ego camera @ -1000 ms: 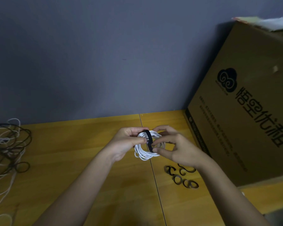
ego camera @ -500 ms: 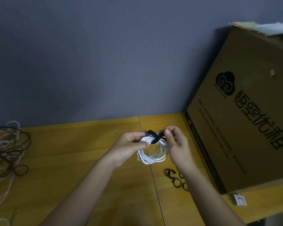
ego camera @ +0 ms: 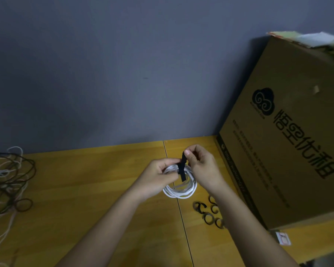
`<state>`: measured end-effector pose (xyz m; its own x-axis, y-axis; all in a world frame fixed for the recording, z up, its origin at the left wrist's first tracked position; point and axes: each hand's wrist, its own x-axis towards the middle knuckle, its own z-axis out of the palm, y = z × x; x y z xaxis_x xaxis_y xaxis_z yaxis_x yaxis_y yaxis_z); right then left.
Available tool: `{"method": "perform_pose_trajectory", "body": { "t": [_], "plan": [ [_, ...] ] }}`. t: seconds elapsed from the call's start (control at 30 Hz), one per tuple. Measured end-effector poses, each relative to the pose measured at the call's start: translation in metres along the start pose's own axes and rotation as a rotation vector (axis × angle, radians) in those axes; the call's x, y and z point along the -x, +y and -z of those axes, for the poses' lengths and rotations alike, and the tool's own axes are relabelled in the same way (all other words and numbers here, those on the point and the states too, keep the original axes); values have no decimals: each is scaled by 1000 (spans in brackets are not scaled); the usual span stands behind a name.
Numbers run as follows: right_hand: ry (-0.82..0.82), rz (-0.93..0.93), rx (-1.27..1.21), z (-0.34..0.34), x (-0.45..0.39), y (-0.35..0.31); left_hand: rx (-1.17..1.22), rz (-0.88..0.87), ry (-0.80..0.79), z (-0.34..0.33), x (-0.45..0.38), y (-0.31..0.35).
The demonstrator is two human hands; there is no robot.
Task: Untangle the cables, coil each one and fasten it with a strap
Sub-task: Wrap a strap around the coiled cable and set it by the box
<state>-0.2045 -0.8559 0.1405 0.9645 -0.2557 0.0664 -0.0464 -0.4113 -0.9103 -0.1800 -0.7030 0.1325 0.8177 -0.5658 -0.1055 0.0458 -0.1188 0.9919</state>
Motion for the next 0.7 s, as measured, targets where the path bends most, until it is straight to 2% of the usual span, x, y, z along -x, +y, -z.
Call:
{"method": "perform_pose_trajectory", "body": {
  "t": [0.2, 0.33, 0.6, 0.7],
  "plan": [
    [-20, -134, -21, 0, -6, 1, 21, -17, -23, -6, 1, 0],
    [-13, -142, -58, -1, -2, 3, -82, -43, -47, -3, 1, -2],
    [-22, -136, -59, 1, 1, 1, -541, -138, -54, -3, 4, 5],
    [-39, -168, -76, 7, -1, -4, -616, -207, -39, -2, 7, 7]
  ]
}}
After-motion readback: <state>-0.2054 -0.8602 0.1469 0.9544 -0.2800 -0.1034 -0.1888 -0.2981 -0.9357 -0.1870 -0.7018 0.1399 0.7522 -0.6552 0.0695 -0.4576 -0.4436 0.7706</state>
